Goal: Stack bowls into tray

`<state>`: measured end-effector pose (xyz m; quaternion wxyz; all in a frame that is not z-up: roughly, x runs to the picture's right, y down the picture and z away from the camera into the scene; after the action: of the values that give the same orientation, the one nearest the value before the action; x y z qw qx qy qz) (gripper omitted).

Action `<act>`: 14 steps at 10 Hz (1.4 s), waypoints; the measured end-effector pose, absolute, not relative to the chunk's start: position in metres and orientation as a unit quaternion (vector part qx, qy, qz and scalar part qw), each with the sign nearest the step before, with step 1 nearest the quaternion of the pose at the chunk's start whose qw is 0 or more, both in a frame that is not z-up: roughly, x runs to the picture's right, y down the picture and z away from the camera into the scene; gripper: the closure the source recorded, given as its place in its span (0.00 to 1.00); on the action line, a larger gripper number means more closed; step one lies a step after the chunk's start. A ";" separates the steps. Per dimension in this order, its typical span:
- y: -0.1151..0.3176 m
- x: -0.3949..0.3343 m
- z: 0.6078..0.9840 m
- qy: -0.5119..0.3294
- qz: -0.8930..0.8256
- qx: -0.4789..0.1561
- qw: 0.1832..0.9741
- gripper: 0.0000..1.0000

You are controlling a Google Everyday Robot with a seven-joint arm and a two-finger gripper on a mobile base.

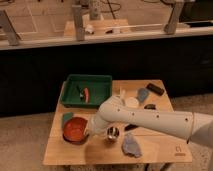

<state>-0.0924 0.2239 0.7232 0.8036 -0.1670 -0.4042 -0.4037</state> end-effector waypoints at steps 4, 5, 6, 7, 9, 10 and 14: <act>0.199 -0.091 0.701 -0.422 -0.397 -0.125 0.805 1.00; 0.196 -0.091 0.701 -0.427 -0.394 -0.116 0.806 1.00; 0.194 -0.091 0.700 -0.432 -0.391 -0.108 0.806 1.00; 0.191 -0.089 0.702 -0.434 -0.387 -0.103 0.807 1.00; 0.173 -0.081 0.713 -0.436 -0.380 -0.093 0.811 1.00; 0.158 -0.078 0.722 -0.434 -0.379 -0.090 0.813 1.00; 0.077 -0.065 0.776 -0.413 -0.373 -0.087 0.827 1.00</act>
<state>-0.0652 0.0771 0.7755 0.8268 -0.0867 -0.4125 -0.3726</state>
